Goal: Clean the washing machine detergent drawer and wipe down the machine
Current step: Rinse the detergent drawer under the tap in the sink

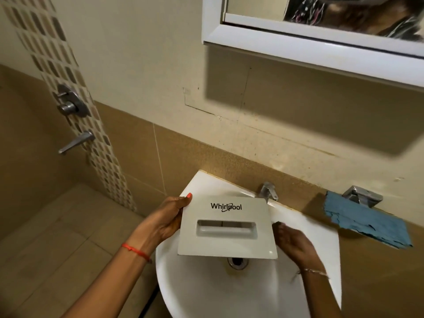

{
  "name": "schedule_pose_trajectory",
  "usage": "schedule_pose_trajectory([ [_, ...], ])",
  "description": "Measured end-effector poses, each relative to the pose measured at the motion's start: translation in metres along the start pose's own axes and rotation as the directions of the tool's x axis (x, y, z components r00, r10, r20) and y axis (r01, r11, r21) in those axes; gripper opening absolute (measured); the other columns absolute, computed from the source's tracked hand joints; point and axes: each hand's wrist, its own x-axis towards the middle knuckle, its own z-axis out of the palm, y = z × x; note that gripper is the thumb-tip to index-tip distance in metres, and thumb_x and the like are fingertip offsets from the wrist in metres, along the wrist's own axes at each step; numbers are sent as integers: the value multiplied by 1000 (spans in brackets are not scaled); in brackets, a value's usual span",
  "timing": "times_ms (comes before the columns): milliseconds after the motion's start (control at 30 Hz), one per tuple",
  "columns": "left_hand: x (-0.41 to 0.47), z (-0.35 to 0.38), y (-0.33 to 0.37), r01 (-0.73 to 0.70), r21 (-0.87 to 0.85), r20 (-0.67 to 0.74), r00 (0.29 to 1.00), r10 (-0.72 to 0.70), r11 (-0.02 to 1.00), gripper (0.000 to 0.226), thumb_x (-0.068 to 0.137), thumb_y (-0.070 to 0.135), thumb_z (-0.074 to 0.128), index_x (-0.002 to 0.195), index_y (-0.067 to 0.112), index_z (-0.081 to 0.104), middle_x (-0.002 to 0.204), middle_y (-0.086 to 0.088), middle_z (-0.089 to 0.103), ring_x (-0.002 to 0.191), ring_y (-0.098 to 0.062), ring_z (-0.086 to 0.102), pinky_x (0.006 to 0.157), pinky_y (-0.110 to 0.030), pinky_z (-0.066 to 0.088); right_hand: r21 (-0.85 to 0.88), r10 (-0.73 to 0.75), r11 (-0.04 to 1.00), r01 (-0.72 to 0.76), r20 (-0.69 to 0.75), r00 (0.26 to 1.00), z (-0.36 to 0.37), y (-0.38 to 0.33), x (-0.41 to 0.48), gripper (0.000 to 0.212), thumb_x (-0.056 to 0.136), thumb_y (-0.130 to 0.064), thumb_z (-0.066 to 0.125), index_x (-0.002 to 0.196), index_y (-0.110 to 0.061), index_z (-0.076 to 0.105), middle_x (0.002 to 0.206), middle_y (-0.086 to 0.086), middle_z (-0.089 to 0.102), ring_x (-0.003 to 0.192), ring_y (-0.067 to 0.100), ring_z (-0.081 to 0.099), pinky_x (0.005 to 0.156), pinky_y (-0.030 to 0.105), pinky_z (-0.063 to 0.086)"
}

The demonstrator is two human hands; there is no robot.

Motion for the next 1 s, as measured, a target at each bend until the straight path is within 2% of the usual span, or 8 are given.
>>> schedule_pose_trajectory([
  [100, 3, 2, -3, 12, 42, 7, 1000, -13, 999, 23, 96, 12, 44, 86, -2, 59, 62, -8, 71, 53, -16, 69, 51, -27, 57, 112, 40, 992, -52, 105, 994, 25, -31, -35, 30, 47, 21, 78, 62, 2, 60, 58, 6, 48, 46, 20, 52, 42, 26, 49],
  [300, 1, 6, -7, 49, 46, 51, 997, -51, 998, 27, 96, 12, 44, 120, 0, 51, 91, -12, 66, 78, -22, 64, 53, -30, 57, -344, -52, 935, 87, 109, 993, 116, -34, -69, 7, 65, 10, 69, 72, 12, 69, 78, 25, 68, 68, 31, 70, 56, 36, 59],
  [400, -1, 6, -6, 53, 65, 62, 996, -57, 997, 33, 96, 12, 44, 127, -1, 47, 101, -14, 64, 89, -25, 61, 68, -40, 53, -486, -59, 871, 67, 32, 998, 144, -14, -67, 37, 96, -2, 33, 87, 17, 63, 87, 30, 67, 76, 36, 70, 66, 39, 60],
  [500, -2, 7, -7, 49, 66, 79, 995, -55, 997, 30, 97, 12, 43, 124, 0, 49, 100, -13, 64, 90, -25, 61, 76, -39, 50, -630, -120, 767, 123, 47, 992, 160, 9, -70, 32, 98, -5, 35, 91, 13, 60, 88, 26, 68, 79, 33, 69, 75, 35, 57],
  [567, -3, 9, -7, 47, 82, 71, 996, -53, 996, 25, 98, 15, 42, 117, 2, 52, 95, -12, 65, 85, -23, 62, 69, -37, 50, -769, -301, 596, 231, 53, 952, 166, 28, -69, 28, 96, -7, 41, 86, 7, 64, 87, 21, 69, 79, 29, 66, 75, 32, 56],
  [667, -3, 11, -11, 54, 96, 47, 997, -59, 994, 25, 99, 23, 40, 102, 6, 58, 91, -11, 65, 81, -22, 62, 70, -36, 50, -946, -564, 76, 316, 221, 796, 168, 63, -65, 29, 97, -16, 42, 103, -6, 68, 113, 11, 66, 103, 22, 60, 92, 31, 44],
  [833, 0, 20, -18, 44, 109, 60, 997, -51, 993, 37, 97, 38, 39, 100, 9, 62, 100, -10, 66, 93, -21, 62, 83, -32, 49, -884, -409, -408, 229, 401, 820, 152, 126, -47, 58, 98, -43, 12, 149, -15, 12, 157, -3, 3, 143, 5, -7, 118, 25, -3],
  [1000, -4, 21, -18, 54, 145, 73, 995, -65, 988, 17, 96, 13, 46, 97, 3, 60, 96, -13, 65, 84, -22, 63, 68, -35, 56, -870, -606, -488, 75, 399, 689, 108, 115, -43, 85, 82, -63, -11, 149, -16, 13, 156, -3, 9, 145, 13, 4, 116, 29, -7],
])
